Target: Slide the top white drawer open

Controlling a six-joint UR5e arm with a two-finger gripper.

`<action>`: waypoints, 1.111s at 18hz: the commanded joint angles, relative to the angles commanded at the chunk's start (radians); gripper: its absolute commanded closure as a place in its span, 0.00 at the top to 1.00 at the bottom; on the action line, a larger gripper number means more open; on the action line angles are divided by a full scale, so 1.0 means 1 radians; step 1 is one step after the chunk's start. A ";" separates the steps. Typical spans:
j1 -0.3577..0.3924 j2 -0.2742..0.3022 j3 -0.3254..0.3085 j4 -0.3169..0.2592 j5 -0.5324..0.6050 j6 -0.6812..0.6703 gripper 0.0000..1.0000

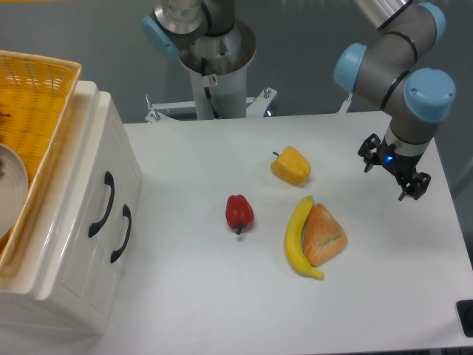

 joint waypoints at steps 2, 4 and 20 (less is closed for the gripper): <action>0.002 0.000 0.000 0.000 0.000 0.002 1.00; 0.006 0.003 0.000 0.000 -0.003 0.003 1.00; -0.066 0.118 -0.091 -0.046 -0.035 -0.412 1.00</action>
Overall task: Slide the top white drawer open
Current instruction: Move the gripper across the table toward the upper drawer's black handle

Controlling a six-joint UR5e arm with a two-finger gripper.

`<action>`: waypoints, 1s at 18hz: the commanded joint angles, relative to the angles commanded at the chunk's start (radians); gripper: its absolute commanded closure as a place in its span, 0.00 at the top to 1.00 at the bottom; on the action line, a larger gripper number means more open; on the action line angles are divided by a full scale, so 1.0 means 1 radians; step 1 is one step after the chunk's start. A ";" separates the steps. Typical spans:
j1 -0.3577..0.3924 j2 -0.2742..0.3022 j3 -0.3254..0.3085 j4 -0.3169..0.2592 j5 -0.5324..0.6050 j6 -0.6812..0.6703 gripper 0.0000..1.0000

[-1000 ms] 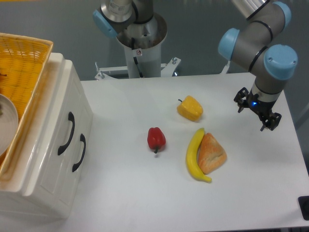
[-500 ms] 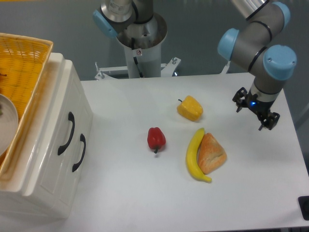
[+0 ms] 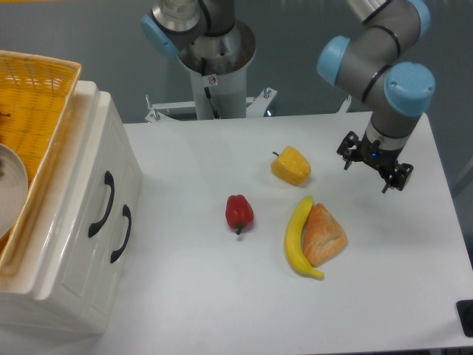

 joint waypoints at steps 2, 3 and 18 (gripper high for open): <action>-0.023 0.003 0.003 -0.006 0.000 -0.077 1.00; -0.035 0.005 0.003 -0.015 -0.002 -0.117 1.00; -0.250 0.046 0.043 -0.069 -0.155 -0.663 1.00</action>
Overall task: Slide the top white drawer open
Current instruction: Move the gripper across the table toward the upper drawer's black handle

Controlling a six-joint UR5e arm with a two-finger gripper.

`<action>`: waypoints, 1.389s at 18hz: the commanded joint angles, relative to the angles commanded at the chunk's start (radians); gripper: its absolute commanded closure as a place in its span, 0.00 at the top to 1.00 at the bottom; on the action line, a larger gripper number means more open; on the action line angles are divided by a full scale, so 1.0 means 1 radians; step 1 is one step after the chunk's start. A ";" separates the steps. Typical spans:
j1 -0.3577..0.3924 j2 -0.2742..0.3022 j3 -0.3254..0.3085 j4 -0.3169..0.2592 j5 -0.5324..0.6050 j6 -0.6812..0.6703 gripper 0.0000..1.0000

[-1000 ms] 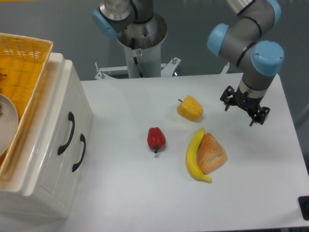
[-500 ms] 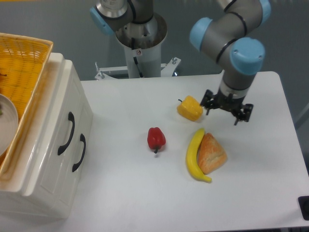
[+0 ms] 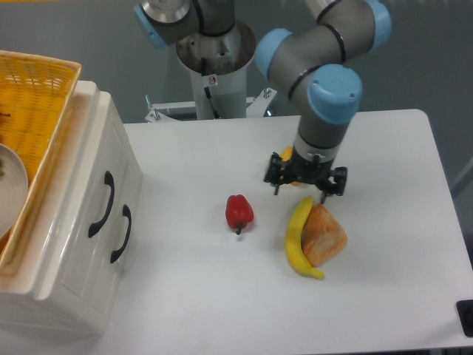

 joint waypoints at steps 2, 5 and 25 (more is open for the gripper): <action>-0.025 0.000 0.002 -0.002 -0.026 -0.057 1.00; -0.057 0.002 0.012 -0.035 -0.103 -0.105 1.00; -0.247 -0.002 0.075 -0.203 -0.282 -0.204 1.00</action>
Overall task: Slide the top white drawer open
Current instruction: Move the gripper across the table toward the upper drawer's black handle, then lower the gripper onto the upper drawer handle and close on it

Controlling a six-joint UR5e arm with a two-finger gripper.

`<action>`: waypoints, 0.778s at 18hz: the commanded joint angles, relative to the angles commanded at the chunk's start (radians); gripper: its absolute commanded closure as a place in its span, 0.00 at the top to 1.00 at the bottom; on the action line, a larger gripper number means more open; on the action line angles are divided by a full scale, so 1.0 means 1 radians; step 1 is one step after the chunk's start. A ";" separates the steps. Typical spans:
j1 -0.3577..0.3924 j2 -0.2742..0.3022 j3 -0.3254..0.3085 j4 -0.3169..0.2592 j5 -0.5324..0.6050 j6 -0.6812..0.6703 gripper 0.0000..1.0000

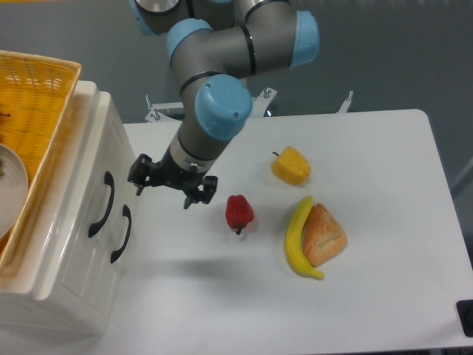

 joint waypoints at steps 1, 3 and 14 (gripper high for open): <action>-0.003 0.000 0.000 0.000 -0.002 0.003 1.00; -0.021 0.000 0.000 0.003 -0.005 -0.002 0.99; -0.060 -0.009 0.000 0.026 -0.002 -0.026 0.99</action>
